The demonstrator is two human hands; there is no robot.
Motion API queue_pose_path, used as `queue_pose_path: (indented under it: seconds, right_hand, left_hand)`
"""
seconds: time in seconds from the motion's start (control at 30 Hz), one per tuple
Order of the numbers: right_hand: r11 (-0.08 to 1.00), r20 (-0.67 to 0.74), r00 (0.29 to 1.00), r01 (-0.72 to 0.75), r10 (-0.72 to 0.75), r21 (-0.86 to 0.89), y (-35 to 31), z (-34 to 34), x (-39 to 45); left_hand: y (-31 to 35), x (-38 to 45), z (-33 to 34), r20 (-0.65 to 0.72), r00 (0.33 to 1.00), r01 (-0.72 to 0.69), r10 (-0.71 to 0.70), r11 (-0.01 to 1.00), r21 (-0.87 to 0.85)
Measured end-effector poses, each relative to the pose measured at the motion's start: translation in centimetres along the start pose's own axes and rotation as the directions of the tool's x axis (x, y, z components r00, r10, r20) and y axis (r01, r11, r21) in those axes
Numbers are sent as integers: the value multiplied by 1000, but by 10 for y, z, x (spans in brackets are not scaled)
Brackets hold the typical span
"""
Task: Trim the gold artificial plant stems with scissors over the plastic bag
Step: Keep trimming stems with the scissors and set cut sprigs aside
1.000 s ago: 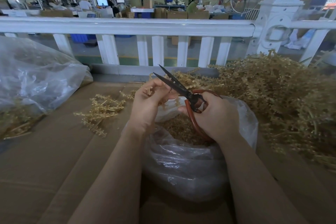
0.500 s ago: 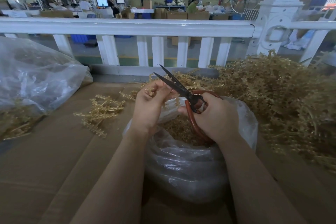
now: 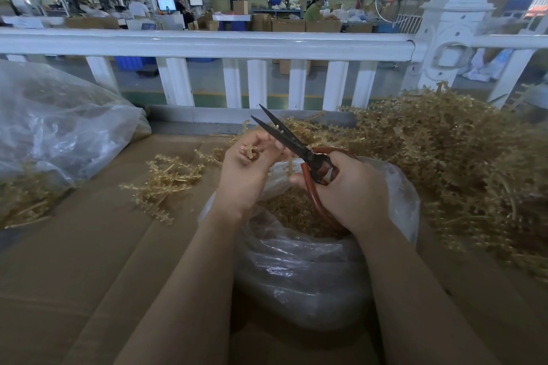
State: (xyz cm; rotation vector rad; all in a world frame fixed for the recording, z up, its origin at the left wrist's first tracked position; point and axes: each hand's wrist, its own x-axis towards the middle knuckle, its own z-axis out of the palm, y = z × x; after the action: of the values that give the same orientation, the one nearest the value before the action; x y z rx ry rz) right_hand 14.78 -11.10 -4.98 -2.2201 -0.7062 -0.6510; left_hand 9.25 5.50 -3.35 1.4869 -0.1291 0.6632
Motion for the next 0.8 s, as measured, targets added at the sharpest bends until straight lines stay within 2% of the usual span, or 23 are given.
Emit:
queue_pose_path:
  seconds: [0.43, 0.8]
  right_hand:
    - [1000, 48, 999, -2, 2, 19, 0, 1, 0]
    - [1000, 41, 999, -20, 20, 4, -1, 0, 1]
  left_hand:
    - [3, -1, 2, -49, 998, -28, 25, 998, -60]
    - [-1, 0, -1, 10, 998, -70, 69, 995, 77]
